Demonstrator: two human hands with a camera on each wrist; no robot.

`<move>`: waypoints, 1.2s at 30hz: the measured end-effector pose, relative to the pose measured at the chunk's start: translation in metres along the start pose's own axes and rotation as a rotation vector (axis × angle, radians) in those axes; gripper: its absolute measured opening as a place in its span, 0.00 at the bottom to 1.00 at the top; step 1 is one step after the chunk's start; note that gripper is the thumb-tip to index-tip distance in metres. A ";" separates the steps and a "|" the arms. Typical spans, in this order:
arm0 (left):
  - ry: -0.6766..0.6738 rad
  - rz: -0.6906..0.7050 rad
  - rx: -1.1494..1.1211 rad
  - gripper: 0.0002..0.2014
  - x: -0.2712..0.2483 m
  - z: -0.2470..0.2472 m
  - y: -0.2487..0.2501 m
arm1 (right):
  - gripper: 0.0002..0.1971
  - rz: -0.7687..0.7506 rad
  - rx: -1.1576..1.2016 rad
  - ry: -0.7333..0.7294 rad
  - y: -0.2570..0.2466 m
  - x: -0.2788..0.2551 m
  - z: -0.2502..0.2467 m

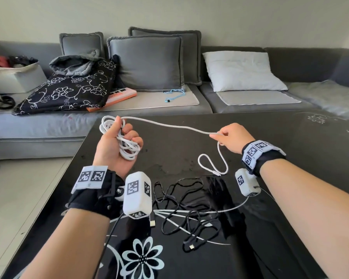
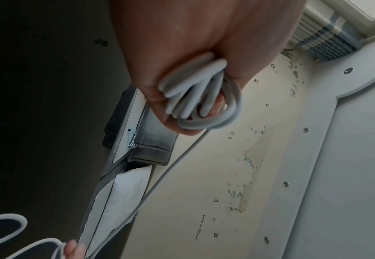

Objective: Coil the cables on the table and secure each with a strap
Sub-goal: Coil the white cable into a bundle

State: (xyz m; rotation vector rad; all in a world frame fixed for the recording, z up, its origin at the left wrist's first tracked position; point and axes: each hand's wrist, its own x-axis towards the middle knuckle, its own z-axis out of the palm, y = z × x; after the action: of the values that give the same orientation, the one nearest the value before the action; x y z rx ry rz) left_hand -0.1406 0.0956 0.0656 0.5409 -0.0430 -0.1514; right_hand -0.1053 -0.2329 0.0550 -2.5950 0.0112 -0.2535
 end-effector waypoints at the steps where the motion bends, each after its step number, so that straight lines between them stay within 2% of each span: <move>1: -0.004 0.005 -0.009 0.13 0.000 0.001 0.000 | 0.23 0.025 -0.028 0.000 0.005 0.001 -0.001; 4: -0.028 0.038 -0.032 0.12 -0.001 0.001 0.011 | 0.20 0.110 -0.024 0.065 0.022 0.002 -0.004; 8: -0.027 0.075 -0.058 0.12 -0.001 -0.002 0.022 | 0.11 0.220 0.000 0.147 0.039 0.003 -0.006; 12: -0.028 0.111 -0.148 0.16 -0.003 -0.009 0.040 | 0.12 0.419 0.024 0.293 0.059 -0.005 -0.011; 16: -0.061 0.061 -0.147 0.16 -0.002 -0.007 0.037 | 0.12 0.451 0.244 0.382 0.050 -0.010 -0.007; 21: -0.034 0.010 0.010 0.15 -0.003 0.005 0.011 | 0.06 0.370 0.772 0.452 -0.002 -0.013 0.002; 25: -0.062 -0.046 0.095 0.14 -0.008 0.016 -0.005 | 0.04 0.230 1.032 0.315 -0.059 -0.031 0.004; 28: -0.083 -0.090 0.218 0.12 -0.013 0.027 -0.022 | 0.07 0.058 0.986 0.216 -0.093 -0.047 0.009; 32: -0.173 -0.209 0.445 0.10 -0.029 0.042 -0.042 | 0.17 -0.211 0.813 0.130 -0.116 -0.062 0.017; 36: -0.295 -0.322 0.595 0.11 -0.039 0.048 -0.052 | 0.26 -0.287 0.784 -0.004 -0.117 -0.076 0.022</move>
State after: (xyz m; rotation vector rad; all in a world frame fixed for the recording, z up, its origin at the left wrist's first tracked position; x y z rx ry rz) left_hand -0.1898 0.0329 0.0800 1.1161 -0.2960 -0.5423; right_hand -0.1808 -0.1165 0.0819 -1.8080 -0.3862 -0.2840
